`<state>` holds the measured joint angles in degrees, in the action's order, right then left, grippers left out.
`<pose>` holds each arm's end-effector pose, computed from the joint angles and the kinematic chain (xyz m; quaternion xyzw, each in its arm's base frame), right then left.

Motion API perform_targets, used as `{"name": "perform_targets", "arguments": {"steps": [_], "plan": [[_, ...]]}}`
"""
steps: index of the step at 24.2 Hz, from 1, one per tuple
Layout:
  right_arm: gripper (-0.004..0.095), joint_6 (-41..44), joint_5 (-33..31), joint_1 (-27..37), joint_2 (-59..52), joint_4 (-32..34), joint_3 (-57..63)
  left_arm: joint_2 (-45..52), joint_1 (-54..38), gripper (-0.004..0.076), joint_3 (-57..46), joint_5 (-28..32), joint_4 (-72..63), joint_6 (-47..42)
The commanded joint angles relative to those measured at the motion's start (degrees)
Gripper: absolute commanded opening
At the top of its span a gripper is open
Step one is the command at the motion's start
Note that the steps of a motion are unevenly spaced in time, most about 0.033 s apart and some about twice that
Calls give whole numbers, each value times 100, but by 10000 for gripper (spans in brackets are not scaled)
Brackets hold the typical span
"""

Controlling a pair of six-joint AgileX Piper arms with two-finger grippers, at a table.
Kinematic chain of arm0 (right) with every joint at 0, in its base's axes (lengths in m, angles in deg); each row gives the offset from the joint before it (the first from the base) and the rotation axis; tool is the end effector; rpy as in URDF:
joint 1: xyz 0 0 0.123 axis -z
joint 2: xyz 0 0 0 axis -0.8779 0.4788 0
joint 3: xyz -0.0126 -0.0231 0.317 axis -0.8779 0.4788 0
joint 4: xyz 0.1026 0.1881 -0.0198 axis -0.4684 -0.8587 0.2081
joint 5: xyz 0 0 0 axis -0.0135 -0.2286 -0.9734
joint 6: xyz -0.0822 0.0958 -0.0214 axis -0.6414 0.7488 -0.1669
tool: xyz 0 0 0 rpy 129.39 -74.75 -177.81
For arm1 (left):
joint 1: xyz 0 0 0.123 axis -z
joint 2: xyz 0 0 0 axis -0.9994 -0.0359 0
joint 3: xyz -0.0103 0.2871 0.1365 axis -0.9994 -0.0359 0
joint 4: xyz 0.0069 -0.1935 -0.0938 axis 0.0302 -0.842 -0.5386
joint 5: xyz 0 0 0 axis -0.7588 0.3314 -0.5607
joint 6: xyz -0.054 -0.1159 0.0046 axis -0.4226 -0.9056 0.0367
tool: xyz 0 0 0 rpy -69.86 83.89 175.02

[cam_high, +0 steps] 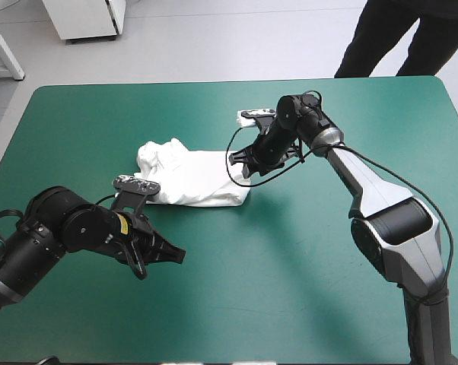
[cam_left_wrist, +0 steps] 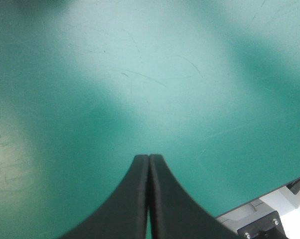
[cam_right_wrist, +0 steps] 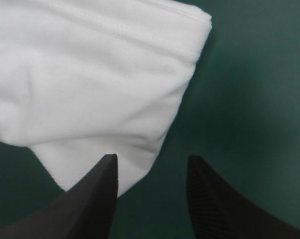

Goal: Fold the cloth

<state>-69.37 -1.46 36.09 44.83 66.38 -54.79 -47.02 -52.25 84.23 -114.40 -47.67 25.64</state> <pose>0.4004 0.2302 0.2684 -0.1867 0.9570 0.1845 0.1232 0.1270 -0.1068 0.3517 0.1759 0.9621 -0.1319 0.1613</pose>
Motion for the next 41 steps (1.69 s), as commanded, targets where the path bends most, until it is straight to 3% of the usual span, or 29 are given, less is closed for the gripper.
{"name": "perform_targets", "arguments": {"steps": [1,18,19,20,21,22,30,36,41], "plan": [[415,-137,417,40,-377,-243,40,118,11,-22,137,-111,-110,17],[414,-269,689,29,252,-647,66,118,11,-22,137,27,-88,17],[363,-255,689,29,284,-684,66,118,11,-22,137,27,-99,17],[236,-245,652,29,284,-669,66,118,11,-22,137,27,-86,17],[65,-245,607,29,284,-576,55,118,11,-22,137,27,-86,17],[-1,-141,510,29,284,-368,44,118,11,-22,137,27,-86,17],[-17,251,-228,272,93,1376,37,118,11,-22,137,84,-120,17],[-17,236,-228,991,-351,2370,75,118,11,-22,137,66,-146,27],[-17,137,-237,1655,-609,2657,332,118,11,-22,137,66,-146,189]]}}
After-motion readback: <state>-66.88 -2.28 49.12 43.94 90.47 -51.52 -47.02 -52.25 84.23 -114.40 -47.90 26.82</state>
